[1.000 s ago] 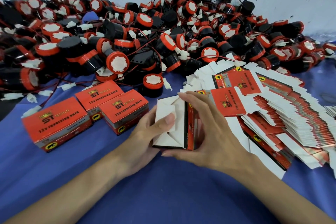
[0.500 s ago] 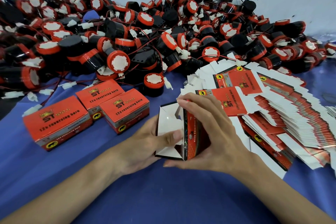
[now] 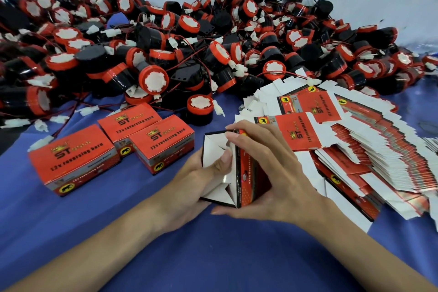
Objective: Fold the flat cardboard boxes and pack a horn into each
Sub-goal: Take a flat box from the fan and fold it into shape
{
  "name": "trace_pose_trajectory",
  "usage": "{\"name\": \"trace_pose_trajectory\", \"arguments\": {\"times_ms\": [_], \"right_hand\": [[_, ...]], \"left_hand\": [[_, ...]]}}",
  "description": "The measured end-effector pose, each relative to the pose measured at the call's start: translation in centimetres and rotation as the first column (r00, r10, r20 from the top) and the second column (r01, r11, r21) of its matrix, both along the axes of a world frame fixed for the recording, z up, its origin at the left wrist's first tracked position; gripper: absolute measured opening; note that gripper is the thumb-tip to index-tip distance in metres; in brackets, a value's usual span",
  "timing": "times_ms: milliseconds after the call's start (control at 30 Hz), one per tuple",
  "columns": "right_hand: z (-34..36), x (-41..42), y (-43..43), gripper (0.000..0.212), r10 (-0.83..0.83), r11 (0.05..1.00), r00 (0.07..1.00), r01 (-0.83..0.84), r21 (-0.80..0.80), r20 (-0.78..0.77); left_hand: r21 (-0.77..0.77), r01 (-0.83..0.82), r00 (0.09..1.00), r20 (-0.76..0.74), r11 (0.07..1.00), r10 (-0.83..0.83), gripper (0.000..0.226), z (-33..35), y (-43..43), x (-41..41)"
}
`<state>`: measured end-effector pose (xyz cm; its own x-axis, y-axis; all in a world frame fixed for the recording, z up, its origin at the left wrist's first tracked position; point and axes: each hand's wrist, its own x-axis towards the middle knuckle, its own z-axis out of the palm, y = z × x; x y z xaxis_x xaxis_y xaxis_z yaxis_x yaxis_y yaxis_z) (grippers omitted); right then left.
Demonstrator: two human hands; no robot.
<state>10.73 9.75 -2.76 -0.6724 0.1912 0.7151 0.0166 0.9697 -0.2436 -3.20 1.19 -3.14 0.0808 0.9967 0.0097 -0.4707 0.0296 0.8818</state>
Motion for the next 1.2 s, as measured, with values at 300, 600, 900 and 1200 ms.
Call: {"name": "trace_pose_trajectory", "arguments": {"times_ms": [300,600,900,1200], "right_hand": [[0.0,0.1,0.1,0.094,0.03,0.993,0.996,-0.039,-0.115,-0.079],[0.0,0.6,0.8,0.09,0.017,1.0,0.997,-0.017,0.007,-0.069],[0.1,1.1,1.2,0.074,0.184,0.746,0.979,-0.2,-0.636,-0.092],[2.3,-7.0,7.6,0.027,-0.235,0.84,0.921,0.353,-0.412,0.31]], "left_hand": [[0.174,0.262,0.907,0.291,0.949,-0.304,0.053,0.2,0.2,-1.5],[0.218,-0.062,0.99,-0.108,0.974,0.087,0.1,1.2,0.1,-2.0],[0.635,0.333,-0.289,-0.635,0.697,0.717,0.084,-0.3,1.0,-2.3],[0.712,0.228,-0.399,-0.555,0.665,0.73,0.06,-1.0,0.3,-1.0]]}}
